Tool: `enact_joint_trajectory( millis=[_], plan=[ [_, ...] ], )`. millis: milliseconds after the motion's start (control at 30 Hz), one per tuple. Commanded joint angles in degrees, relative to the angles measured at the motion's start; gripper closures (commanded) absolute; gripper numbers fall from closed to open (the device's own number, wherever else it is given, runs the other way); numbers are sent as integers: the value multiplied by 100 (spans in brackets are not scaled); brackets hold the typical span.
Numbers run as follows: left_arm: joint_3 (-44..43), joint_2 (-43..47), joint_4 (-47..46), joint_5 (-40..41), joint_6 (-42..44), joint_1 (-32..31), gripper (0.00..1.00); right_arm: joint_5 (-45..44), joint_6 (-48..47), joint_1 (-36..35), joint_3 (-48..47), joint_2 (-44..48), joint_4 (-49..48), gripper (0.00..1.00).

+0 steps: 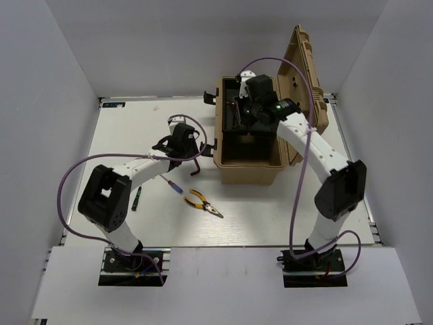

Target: Sort the tools into containers

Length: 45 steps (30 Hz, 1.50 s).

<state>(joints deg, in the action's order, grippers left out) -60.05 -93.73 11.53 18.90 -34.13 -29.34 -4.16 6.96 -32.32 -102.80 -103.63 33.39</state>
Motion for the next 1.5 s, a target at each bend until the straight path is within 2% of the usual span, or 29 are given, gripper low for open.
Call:
enact_joint_trajectory(
  millis=[0, 67, 133, 333, 433, 733, 900, 1133, 1167, 1267, 1467],
  plan=[
    [-331, -346, -11, 131, -173, 25, 48, 583, 104, -3, 357, 510, -271, 100],
    [-420, -479, -10, 132, -234, 78, 55, 653, 112, -3, 602, 756, -315, 100],
    [-621, -697, -10, 132, -234, 130, 55, 689, 86, 6, 761, 905, -324, 100],
    [-1456, -1419, 393, 79, -287, 183, 44, 750, 69, 23, 1157, 1170, -429, 100],
    [-1746, -1683, 638, 141, -287, 183, 42, 742, 77, 15, 1280, 1293, -456, 100],
    [-1852, -2052, 894, 255, -340, 236, 42, 812, 165, 32, 1412, 1425, -473, 100],
    [-2185, -2394, 1079, 255, -287, 236, 44, 899, 183, 41, 1421, 1539, -429, 100],
    [-2318, -2624, 1369, 316, -235, 236, 55, 1242, 174, 32, 1307, 1688, -289, 100],
    [-2318, -2624, 1370, 317, -182, 236, 63, 1303, 157, 41, 1255, 1706, -254, 100],
    [-2169, -2624, 1422, 439, -112, 236, 73, 1374, 209, 15, 1219, 1794, -192, 100],
    [-2010, -2562, 1606, 615, 64, 289, 75, 1480, 253, 32, 1272, 1961, -183, 100]
  ],
)
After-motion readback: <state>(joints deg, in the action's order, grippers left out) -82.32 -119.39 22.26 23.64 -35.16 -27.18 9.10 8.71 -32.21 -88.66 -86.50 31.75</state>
